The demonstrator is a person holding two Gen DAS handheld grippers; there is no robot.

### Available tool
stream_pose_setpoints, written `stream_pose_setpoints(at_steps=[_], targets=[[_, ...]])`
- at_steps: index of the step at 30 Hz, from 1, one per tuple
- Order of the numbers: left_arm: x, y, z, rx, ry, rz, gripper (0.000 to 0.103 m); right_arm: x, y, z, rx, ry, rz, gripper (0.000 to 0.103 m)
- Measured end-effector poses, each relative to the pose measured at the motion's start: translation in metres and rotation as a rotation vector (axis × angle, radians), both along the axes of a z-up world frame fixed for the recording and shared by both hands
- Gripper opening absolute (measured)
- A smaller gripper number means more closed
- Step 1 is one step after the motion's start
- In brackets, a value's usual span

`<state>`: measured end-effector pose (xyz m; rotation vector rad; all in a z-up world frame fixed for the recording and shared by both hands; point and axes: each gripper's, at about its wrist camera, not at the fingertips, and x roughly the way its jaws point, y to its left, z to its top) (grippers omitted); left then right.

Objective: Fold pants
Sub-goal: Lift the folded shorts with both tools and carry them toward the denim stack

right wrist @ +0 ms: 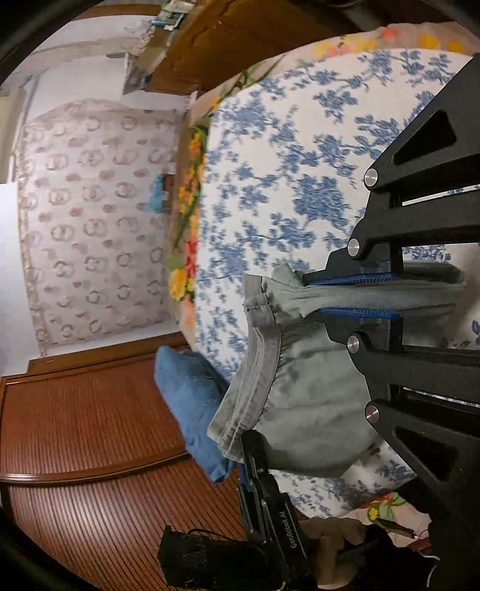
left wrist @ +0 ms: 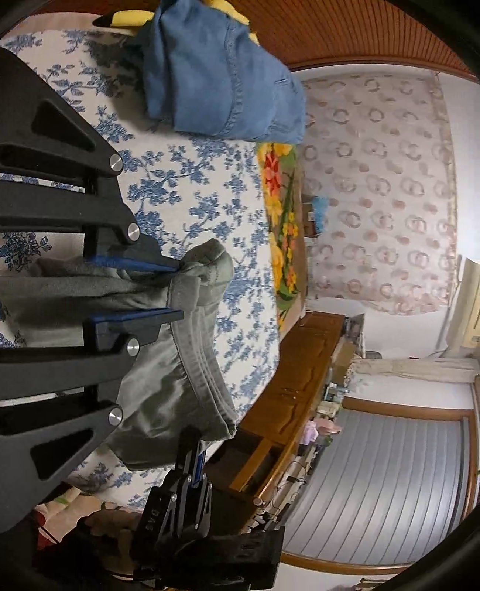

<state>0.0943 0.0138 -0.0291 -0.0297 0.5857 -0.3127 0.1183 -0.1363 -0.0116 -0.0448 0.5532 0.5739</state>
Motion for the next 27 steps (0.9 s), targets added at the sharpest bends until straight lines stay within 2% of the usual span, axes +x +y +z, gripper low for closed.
stream_pose_setpoints(at_steps=[6,13,20,27], targets=[[-0.005,0.0,0.023,0.008,-0.057,-0.003,0.019,-0.009,-0.003,0.016,0.019,-0.056,0.001,0.011],[0.002,0.003,0.032,0.018,-0.079,0.006,0.019,-0.005,-0.003,0.028,0.026,-0.088,0.012,0.011],[0.02,0.014,0.029,0.012,-0.068,0.025,0.019,0.018,0.007,0.025,0.021,-0.084,0.037,0.011],[0.043,0.029,0.037,0.009,-0.071,0.056,0.019,0.055,0.024,0.038,0.004,-0.087,0.08,0.011]])
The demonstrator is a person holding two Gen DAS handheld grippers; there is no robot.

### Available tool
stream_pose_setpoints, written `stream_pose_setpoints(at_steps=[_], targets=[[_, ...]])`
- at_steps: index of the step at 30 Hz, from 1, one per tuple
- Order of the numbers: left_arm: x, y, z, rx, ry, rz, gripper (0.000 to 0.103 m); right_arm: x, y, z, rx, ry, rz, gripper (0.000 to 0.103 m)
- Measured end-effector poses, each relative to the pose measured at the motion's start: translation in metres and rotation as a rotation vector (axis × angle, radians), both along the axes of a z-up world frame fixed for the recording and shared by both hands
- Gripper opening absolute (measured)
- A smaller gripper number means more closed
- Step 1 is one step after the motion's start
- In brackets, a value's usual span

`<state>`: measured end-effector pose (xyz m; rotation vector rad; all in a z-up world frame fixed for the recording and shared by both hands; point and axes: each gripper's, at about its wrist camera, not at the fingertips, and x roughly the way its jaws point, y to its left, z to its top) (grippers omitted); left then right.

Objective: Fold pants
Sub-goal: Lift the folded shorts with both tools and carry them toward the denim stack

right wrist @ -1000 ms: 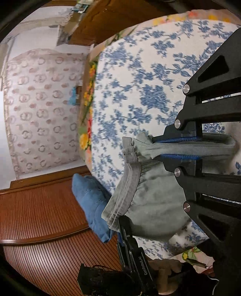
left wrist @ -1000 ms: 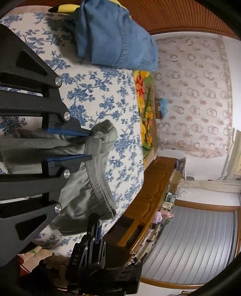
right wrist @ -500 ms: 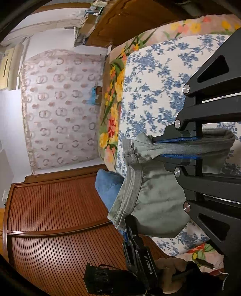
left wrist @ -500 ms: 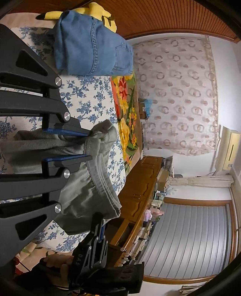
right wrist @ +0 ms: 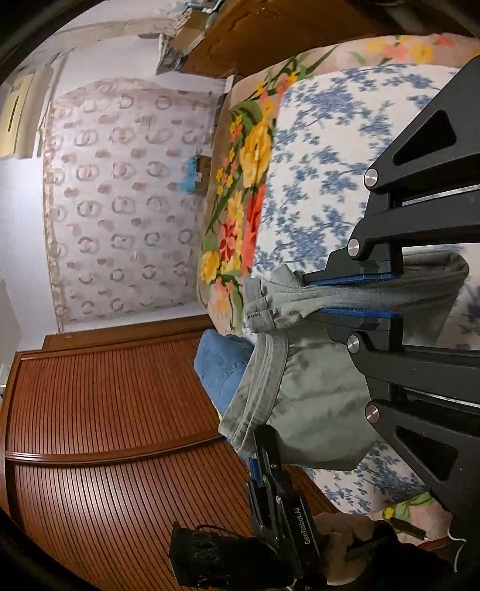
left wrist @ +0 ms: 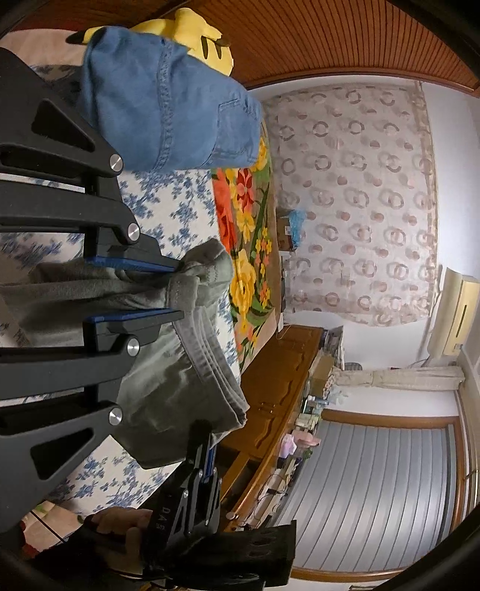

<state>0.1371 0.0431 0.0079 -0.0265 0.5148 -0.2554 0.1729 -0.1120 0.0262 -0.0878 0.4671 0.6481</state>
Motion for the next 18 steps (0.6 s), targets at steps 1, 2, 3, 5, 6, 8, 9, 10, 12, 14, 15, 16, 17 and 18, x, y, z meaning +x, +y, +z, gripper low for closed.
stream_pose_setpoints(at_steps=[1,2,3,5,6,8,9,10,12,14,15,16,17,18], targets=[[0.002,0.0,0.001,0.0,-0.001,0.004,0.019,0.006,0.003,0.002,-0.003,-0.004,0.006,0.011],[0.006,0.005,0.003,-0.001,-0.005,0.01,0.019,0.012,0.006,0.005,-0.006,-0.009,0.013,0.011],[0.008,0.008,0.003,-0.001,-0.007,0.014,0.019,0.017,0.009,0.007,-0.008,-0.013,0.019,0.011],[0.014,0.015,0.007,-0.002,-0.014,0.026,0.019,0.029,0.014,0.01,-0.014,-0.019,0.032,0.011],[0.017,0.019,0.009,-0.001,-0.017,0.033,0.019,0.036,0.018,0.012,-0.017,-0.024,0.04,0.011],[0.021,0.026,0.011,0.002,-0.021,0.045,0.019,0.046,0.025,0.014,-0.023,-0.034,0.054,0.011],[0.024,0.031,0.013,0.004,-0.025,0.052,0.019,0.052,0.03,0.016,-0.025,-0.04,0.063,0.011],[0.026,0.035,0.014,0.004,-0.029,0.06,0.019,0.058,0.034,0.018,-0.027,-0.045,0.072,0.011],[0.029,0.043,0.017,0.005,-0.035,0.076,0.019,0.068,0.042,0.02,-0.031,-0.054,0.089,0.011],[0.031,0.051,0.02,0.008,-0.041,0.091,0.019,0.077,0.047,0.019,-0.035,-0.066,0.104,0.011],[0.033,0.056,0.021,0.011,-0.045,0.102,0.019,0.082,0.052,0.02,-0.038,-0.073,0.113,0.011],[0.034,0.061,0.022,0.014,-0.046,0.113,0.019,0.087,0.058,0.021,-0.041,-0.08,0.122,0.011],[0.036,0.066,0.022,0.015,-0.047,0.121,0.019,0.089,0.06,0.019,-0.043,-0.087,0.13,0.011],[0.037,0.072,0.023,0.018,-0.048,0.134,0.019,0.095,0.066,0.02,-0.044,-0.093,0.14,0.011]])
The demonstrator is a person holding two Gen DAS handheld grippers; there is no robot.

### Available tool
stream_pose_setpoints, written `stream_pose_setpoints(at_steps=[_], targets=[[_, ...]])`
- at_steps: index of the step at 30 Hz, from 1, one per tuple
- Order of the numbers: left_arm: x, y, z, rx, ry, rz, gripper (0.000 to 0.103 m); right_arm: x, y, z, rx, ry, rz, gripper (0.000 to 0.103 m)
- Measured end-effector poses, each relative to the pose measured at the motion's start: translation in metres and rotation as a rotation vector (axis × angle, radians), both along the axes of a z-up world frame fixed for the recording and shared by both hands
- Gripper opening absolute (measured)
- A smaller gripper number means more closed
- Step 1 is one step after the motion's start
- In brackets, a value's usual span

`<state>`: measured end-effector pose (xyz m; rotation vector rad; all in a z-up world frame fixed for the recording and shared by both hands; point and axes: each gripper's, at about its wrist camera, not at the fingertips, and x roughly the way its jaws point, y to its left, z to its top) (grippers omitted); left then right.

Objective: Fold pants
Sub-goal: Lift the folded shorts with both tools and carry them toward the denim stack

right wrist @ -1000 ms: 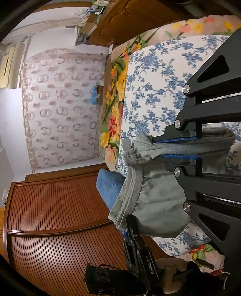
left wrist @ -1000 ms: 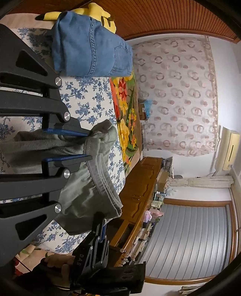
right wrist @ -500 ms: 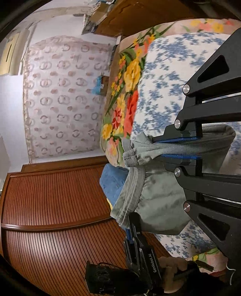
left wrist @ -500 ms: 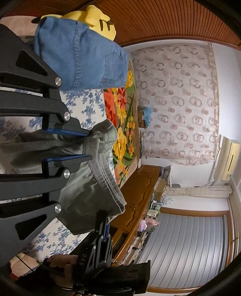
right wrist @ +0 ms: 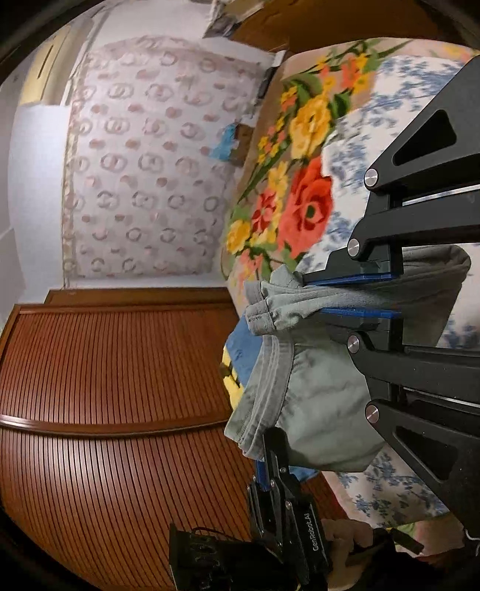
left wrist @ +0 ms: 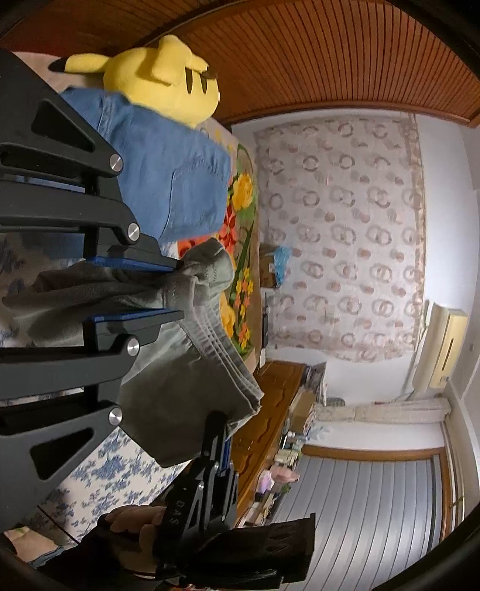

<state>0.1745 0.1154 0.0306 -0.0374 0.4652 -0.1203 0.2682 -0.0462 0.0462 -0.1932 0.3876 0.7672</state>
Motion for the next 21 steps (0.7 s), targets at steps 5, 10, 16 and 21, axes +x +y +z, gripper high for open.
stream_pose_setpoints(at_steps=[5,10,16,21], targets=[[0.008,0.024,0.003,0.004,-0.001,0.053,0.019,0.026,0.022,-0.002,0.001,-0.018,0.036,0.011],[0.012,0.042,0.006,-0.003,-0.004,0.1,0.019,0.05,0.038,-0.003,0.004,-0.029,0.06,0.011],[0.019,0.055,0.006,-0.02,0.005,0.143,0.019,0.072,0.05,-0.006,0.019,-0.027,0.076,0.011],[0.021,0.062,0.007,-0.017,0.004,0.186,0.019,0.084,0.063,-0.006,-0.031,-0.057,0.116,0.011]])
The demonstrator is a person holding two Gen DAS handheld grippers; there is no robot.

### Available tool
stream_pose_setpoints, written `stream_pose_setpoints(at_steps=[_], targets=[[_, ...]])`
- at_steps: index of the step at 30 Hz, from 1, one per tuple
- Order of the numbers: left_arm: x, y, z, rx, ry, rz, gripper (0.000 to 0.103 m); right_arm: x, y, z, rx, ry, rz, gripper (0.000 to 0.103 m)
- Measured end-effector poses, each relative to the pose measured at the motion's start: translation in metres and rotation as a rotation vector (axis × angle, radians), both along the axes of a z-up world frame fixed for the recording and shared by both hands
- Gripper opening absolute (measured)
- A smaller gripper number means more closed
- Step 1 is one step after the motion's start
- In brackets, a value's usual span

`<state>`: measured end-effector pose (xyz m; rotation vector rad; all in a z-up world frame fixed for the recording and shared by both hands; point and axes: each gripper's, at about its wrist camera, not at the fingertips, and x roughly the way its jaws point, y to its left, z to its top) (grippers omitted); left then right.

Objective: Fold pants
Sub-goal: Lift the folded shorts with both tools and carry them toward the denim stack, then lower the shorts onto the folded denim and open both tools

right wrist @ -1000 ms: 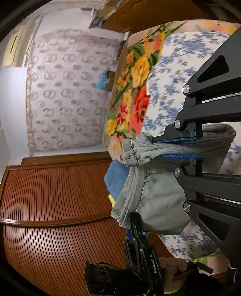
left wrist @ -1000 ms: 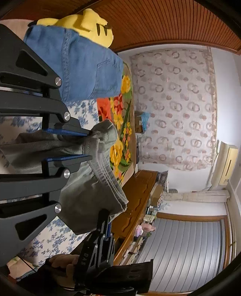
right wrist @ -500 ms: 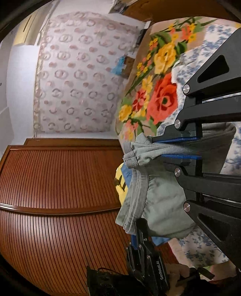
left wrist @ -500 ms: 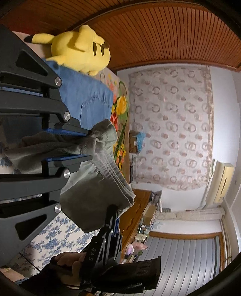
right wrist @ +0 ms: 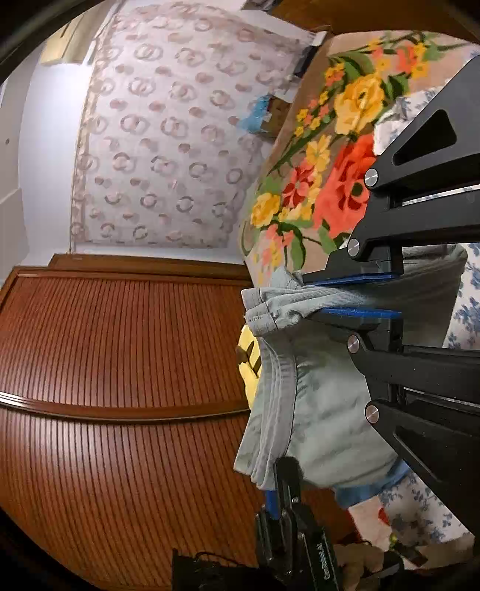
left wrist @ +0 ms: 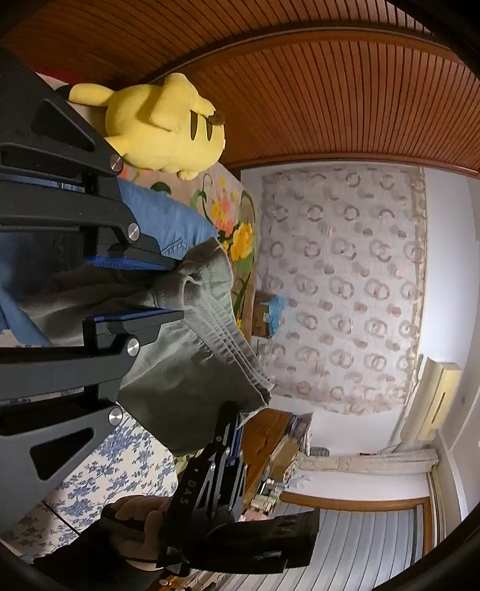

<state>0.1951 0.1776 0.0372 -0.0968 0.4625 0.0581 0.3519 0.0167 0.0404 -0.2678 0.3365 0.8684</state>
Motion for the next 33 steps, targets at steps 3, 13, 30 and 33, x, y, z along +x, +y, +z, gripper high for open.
stream_pose_setpoints(at_steps=[3,13,30,33], targets=[[0.003,0.003,-0.003,-0.006,0.009,0.02,0.019,0.006,0.008,-0.001,-0.022,-0.013,0.016,0.011],[-0.004,0.022,-0.019,-0.081,0.022,0.1,0.019,0.037,0.043,-0.011,-0.058,-0.036,0.084,0.011],[-0.025,0.048,-0.05,-0.111,0.1,0.17,0.029,0.085,0.111,-0.026,-0.125,0.081,0.192,0.016],[-0.028,0.05,-0.048,-0.1,0.079,0.182,0.049,0.089,0.107,-0.021,-0.114,0.092,0.176,0.028]])
